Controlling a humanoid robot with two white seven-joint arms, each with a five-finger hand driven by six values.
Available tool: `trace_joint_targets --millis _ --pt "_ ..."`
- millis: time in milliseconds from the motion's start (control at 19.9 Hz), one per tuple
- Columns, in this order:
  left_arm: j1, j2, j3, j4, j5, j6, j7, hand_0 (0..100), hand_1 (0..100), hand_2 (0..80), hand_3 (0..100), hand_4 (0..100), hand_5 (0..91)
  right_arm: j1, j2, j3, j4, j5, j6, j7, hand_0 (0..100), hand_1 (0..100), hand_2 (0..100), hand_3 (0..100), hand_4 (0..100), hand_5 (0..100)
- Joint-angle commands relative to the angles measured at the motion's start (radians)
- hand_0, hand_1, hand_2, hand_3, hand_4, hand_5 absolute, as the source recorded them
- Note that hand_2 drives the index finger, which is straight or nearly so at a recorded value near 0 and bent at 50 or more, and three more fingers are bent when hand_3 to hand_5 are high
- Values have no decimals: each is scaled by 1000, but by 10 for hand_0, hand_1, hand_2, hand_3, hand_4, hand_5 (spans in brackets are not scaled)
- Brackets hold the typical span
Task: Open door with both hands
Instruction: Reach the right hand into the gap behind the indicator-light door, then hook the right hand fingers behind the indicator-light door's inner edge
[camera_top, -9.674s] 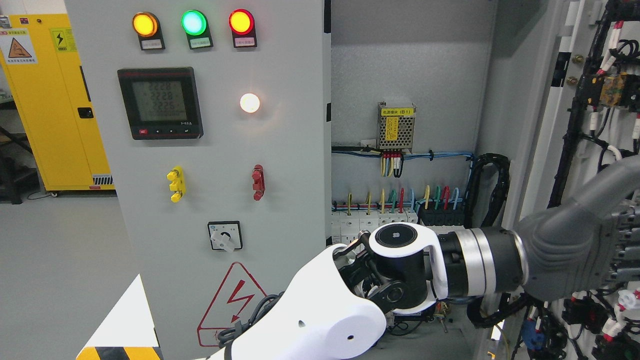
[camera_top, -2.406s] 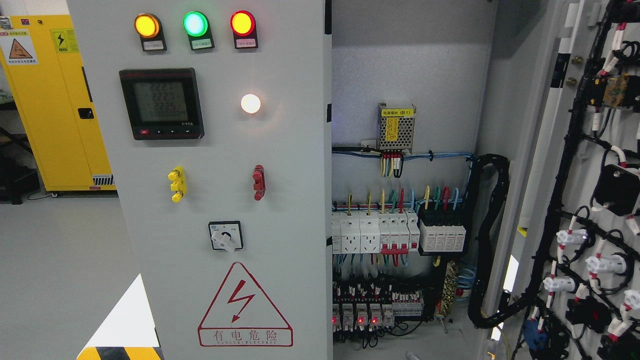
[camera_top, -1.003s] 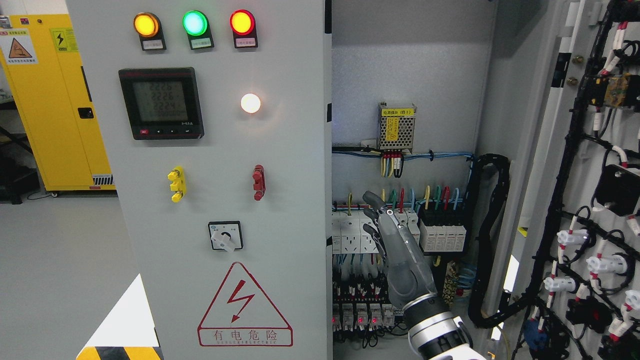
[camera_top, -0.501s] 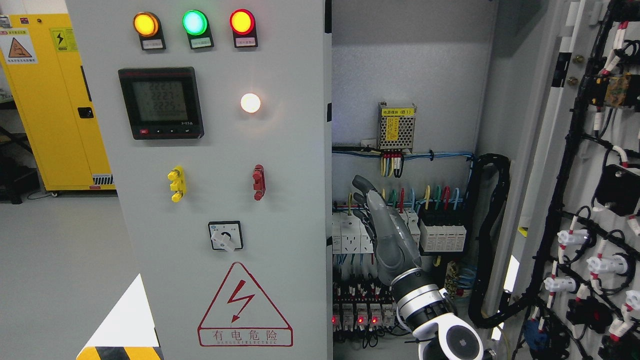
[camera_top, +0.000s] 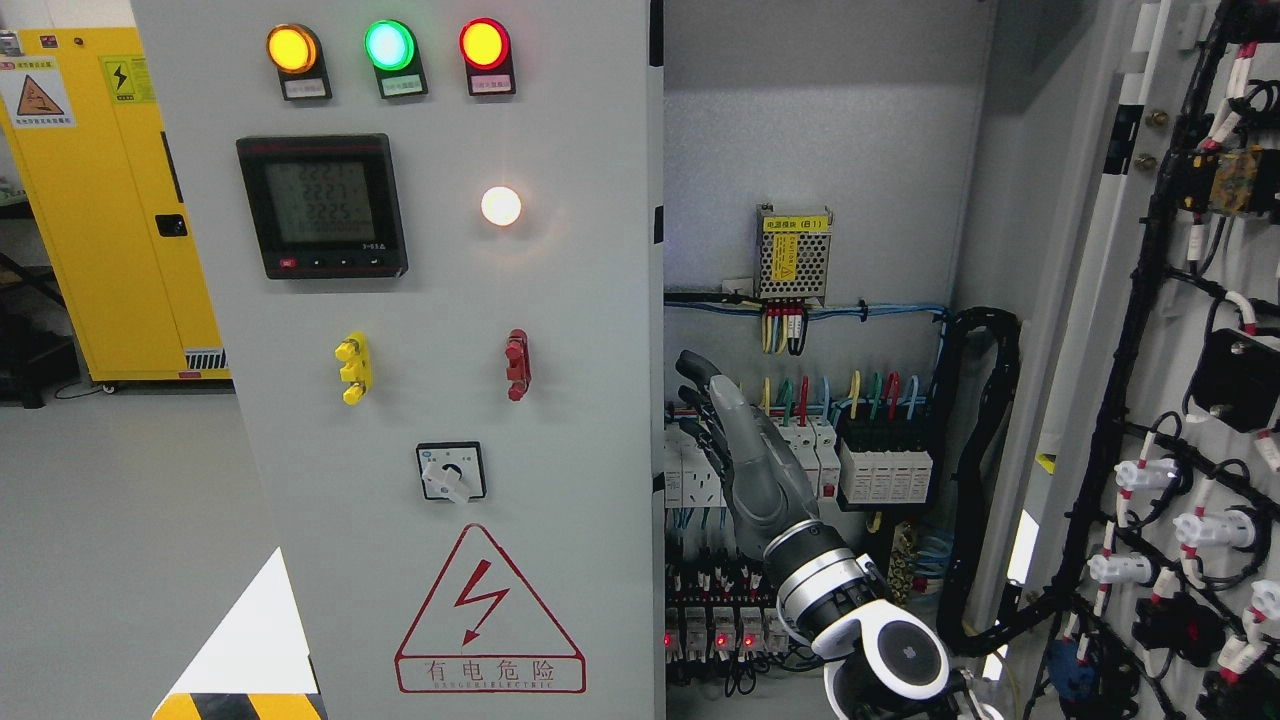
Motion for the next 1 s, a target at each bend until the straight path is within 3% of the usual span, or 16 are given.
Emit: trace_joint_targets --millis 0,100,201,301,351,551,952 --pt "0 11 0 -24 0 1 0 296 117 0 0 0 0 -25 -6 0 59 -68 0 7 214 68 0 0 0 0" --pt "-1 11 0 -24 1 1 0 297 117 0 0 0 0 -27 -39 -1 59 -69 0 9 214 68 0 0 0 0" --pt "0 11 0 -24 1 0 0 297 117 0 0 0 0 -42 -41 -3 68 -74 0 19 214 67 0 0 0 0" --pt "-1 11 0 -24 0 0 0 298 117 0 0 0 0 -47 -43 -10 82 -102 -2 116 215 67 0 0 0 0" --pt "-1 11 0 -24 0 1 0 298 117 0 0 0 0 -48 -43 -18 87 -102 0 140 215 67 0 0 0 0" --pt "0 9 0 -24 1 -1 0 299 117 0 0 0 0 -51 -44 -47 107 -105 0 156 216 68 0 0 0 0" --pt "-1 9 0 -24 1 1 -1 301 117 0 0 0 0 -87 -41 -55 144 -106 -2 226 215 67 0 0 0 0"
